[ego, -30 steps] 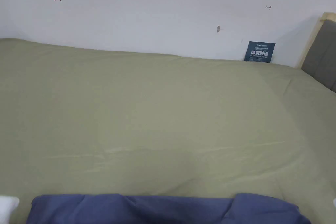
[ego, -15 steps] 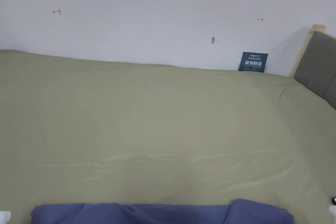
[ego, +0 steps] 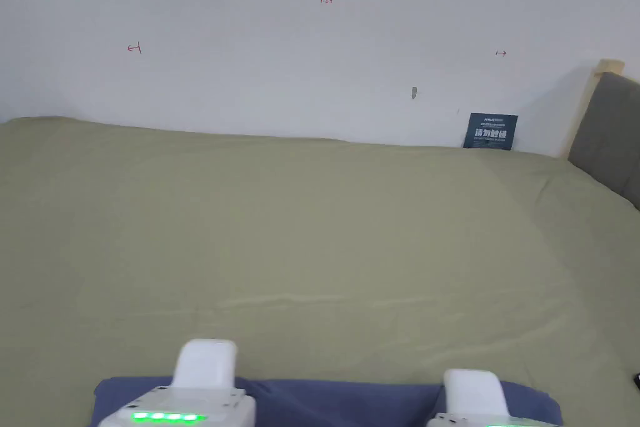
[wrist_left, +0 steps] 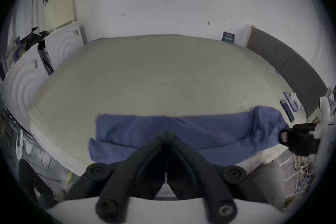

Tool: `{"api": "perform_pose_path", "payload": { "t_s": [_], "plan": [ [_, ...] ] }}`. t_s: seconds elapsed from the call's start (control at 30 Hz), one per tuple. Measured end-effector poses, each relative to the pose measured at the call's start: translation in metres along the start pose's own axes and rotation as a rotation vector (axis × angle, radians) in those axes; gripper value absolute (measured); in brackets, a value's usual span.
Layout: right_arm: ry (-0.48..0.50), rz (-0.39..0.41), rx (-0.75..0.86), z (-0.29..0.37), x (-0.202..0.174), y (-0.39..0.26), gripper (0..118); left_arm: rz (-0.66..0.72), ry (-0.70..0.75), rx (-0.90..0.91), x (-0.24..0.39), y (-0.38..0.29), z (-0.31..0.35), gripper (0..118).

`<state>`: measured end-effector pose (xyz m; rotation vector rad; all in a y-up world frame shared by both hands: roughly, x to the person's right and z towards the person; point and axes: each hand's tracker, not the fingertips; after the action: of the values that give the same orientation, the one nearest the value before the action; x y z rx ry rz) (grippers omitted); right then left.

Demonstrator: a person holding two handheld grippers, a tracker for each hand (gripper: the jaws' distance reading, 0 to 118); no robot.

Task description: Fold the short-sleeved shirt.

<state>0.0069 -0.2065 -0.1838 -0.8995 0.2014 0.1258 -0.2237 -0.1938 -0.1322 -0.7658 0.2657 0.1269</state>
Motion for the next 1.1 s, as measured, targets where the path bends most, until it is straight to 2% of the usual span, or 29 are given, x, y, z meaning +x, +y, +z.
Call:
{"api": "perform_pose_path", "payload": {
  "t_s": [0.07,0.13,0.2,0.33,0.43,0.47,0.53,0.67,0.73,0.8,0.83,0.87,0.9,0.93,0.97,1.03,1.1],
  "plan": [
    [0.001,0.022,0.010,-0.006,-0.015,-0.010,3,-0.016,-0.037,-0.079,0.016,-0.012,-0.009,0],
    [-0.003,0.065,0.000,-0.008,-0.023,-0.015,3,-0.045,-0.005,-0.114,0.027,-0.022,-0.014,0],
    [0.023,0.053,0.004,-0.009,-0.028,-0.018,3,-0.056,-0.030,-0.132,0.035,-0.030,-0.017,0],
    [0.000,0.077,0.012,-0.006,-0.034,-0.019,3,-0.066,-0.037,-0.147,0.047,-0.038,-0.018,0],
    [0.012,0.054,0.020,-0.004,-0.027,-0.016,3,-0.074,-0.054,-0.138,0.049,-0.034,-0.015,0],
    [0.023,0.048,0.022,-0.001,-0.025,-0.014,3,-0.071,-0.105,-0.135,0.042,-0.029,-0.015,0],
    [0.040,0.048,0.033,0.006,-0.016,-0.010,3,-0.018,-0.200,-0.137,0.017,-0.015,-0.017,0],
    [0.058,-0.005,0.082,0.022,0.010,0.000,3,0.248,-0.381,-0.100,-0.090,0.007,-0.030,0],
    [0.048,-0.022,0.088,0.025,0.020,0.005,3,0.313,-0.414,-0.101,-0.143,0.008,-0.033,0],
    [0.055,-0.036,0.089,0.024,0.031,0.009,3,0.379,-0.510,-0.201,-0.194,0.001,-0.052,0],
    [0.068,-0.037,0.087,0.022,0.035,0.010,3,0.398,-0.550,-0.233,-0.211,-0.003,-0.060,4],
    [0.079,-0.033,0.082,0.019,0.039,0.011,3,0.400,-0.592,-0.244,-0.227,-0.010,-0.066,22],
    [0.078,-0.031,0.080,0.016,0.041,0.012,3,0.415,-0.626,-0.233,-0.239,-0.019,-0.069,59],
    [0.075,-0.024,0.077,0.014,0.042,0.012,3,0.455,-0.665,-0.238,-0.252,-0.027,-0.076,104],
    [0.069,-0.023,0.070,0.012,0.043,0.013,3,0.510,-0.668,-0.242,-0.256,-0.035,-0.082,116],
    [0.080,-0.042,0.052,0.014,0.046,0.013,3,0.603,-0.710,-0.213,-0.271,-0.047,-0.092,116],
    [0.110,-0.072,0.025,0.012,0.050,0.012,3,0.670,-0.693,-0.237,-0.279,-0.054,-0.105,116]
  ]
}}
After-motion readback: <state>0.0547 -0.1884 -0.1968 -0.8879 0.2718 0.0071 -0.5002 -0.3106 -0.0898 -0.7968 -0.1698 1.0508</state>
